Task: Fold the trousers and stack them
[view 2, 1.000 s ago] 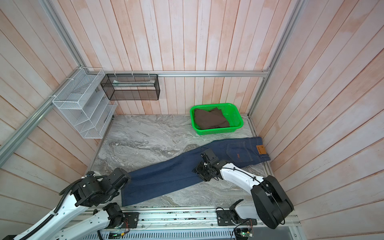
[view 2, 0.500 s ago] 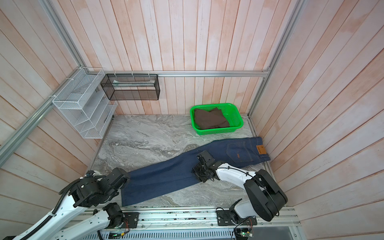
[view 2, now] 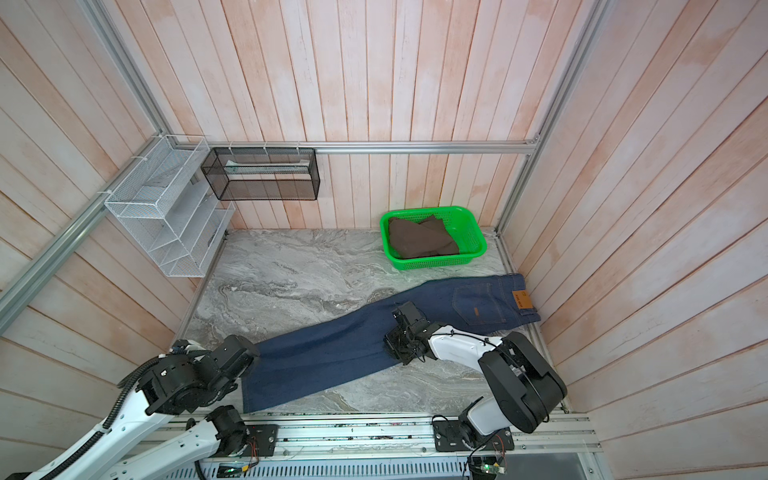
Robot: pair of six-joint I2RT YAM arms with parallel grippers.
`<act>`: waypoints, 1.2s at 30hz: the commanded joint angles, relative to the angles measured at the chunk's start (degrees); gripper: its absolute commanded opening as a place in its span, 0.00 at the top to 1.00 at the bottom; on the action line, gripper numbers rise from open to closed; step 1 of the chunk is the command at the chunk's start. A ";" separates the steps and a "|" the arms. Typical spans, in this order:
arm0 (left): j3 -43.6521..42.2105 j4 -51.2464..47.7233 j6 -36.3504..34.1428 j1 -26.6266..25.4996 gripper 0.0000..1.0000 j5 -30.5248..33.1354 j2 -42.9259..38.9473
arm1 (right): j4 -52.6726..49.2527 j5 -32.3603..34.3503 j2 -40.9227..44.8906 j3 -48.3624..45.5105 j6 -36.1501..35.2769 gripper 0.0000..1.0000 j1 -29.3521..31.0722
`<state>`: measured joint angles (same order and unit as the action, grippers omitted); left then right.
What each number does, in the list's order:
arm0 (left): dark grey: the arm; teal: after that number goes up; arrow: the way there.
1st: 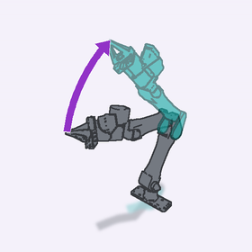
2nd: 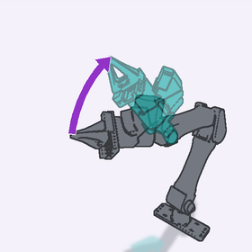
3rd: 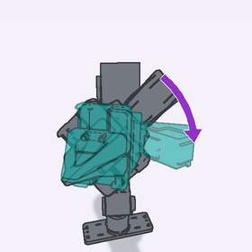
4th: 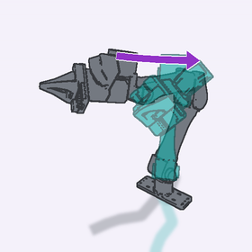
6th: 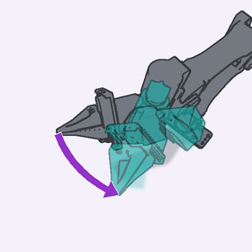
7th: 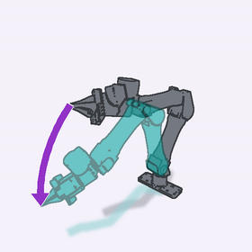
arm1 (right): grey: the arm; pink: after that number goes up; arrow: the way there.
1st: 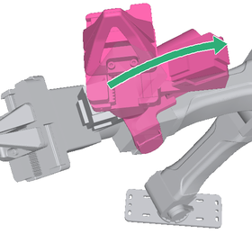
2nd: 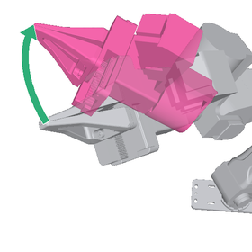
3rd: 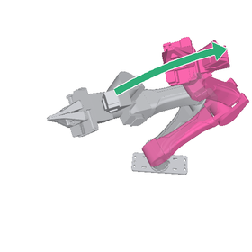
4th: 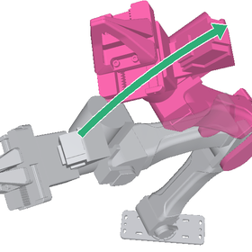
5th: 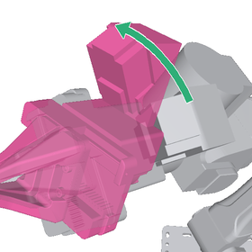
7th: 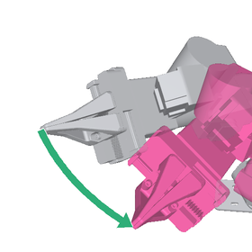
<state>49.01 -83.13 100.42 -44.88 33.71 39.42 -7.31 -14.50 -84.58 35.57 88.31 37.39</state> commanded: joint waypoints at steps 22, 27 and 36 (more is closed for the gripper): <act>-2.79 -5.28 3.91 0.58 1.00 -0.32 -3.38 | -17.01 -0.04 14.91 -0.09 -6.68 1.00 -0.01; -5.26 -4.03 4.43 0.58 1.00 -2.57 -2.30 | -16.36 -0.42 13.95 -2.78 -8.46 1.00 -0.03; -6.45 -3.58 4.74 0.52 1.00 -4.18 4.61 | -14.77 -0.01 10.05 -3.06 -12.17 1.00 0.50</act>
<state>42.94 -85.19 104.22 -44.62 28.93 42.26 -21.02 -14.68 -73.87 32.91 78.15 37.39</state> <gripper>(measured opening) 0.046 0.047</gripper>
